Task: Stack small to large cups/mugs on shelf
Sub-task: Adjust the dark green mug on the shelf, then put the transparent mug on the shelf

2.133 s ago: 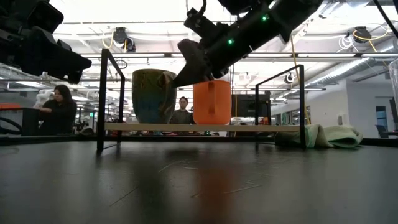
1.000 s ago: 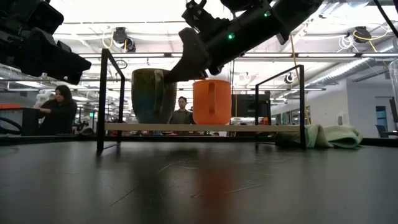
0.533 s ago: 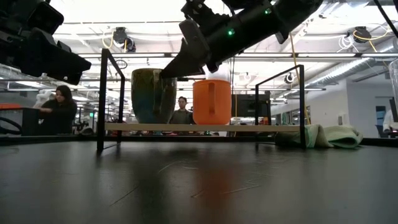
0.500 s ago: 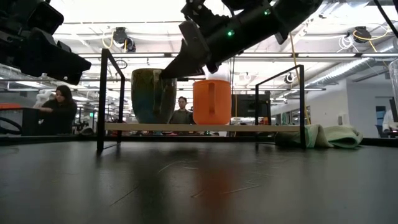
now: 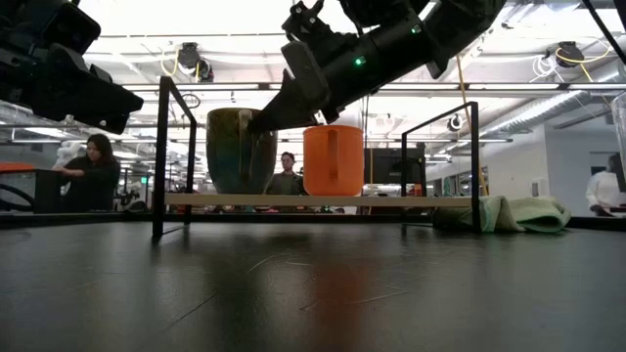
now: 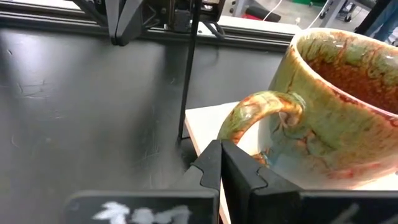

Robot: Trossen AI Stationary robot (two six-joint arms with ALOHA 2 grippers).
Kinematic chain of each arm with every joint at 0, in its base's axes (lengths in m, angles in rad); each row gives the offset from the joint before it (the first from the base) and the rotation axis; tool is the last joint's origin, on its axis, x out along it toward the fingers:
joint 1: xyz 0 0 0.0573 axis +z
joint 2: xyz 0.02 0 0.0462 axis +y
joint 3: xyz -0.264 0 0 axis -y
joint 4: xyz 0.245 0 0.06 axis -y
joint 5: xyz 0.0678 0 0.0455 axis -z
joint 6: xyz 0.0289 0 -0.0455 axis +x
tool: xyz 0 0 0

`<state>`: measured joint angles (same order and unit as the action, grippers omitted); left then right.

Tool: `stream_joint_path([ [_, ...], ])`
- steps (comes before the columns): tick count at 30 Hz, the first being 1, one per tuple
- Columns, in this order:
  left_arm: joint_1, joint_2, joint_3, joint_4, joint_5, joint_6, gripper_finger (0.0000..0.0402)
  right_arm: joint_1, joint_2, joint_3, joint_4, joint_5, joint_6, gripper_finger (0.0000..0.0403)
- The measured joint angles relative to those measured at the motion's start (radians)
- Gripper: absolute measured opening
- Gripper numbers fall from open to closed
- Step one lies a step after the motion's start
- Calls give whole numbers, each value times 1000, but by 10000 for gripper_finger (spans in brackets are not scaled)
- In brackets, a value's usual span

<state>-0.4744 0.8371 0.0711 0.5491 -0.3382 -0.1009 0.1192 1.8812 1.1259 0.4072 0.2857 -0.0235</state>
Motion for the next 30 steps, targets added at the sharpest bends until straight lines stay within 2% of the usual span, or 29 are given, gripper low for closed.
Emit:
stream_joint_path([
  [4,0,0,0,-1,0,-3,10,19,-11,0,-5,51,-27,0],
  [8,0,0,0,-2,0,-11,10,50,-60,0,-54,57,-63,0],
  [22,0,0,0,-4,0,-13,10,118,-367,0,-464,58,-94,0],
  [30,0,0,0,-6,0,-13,10,153,-483,0,-698,53,-102,5],
])
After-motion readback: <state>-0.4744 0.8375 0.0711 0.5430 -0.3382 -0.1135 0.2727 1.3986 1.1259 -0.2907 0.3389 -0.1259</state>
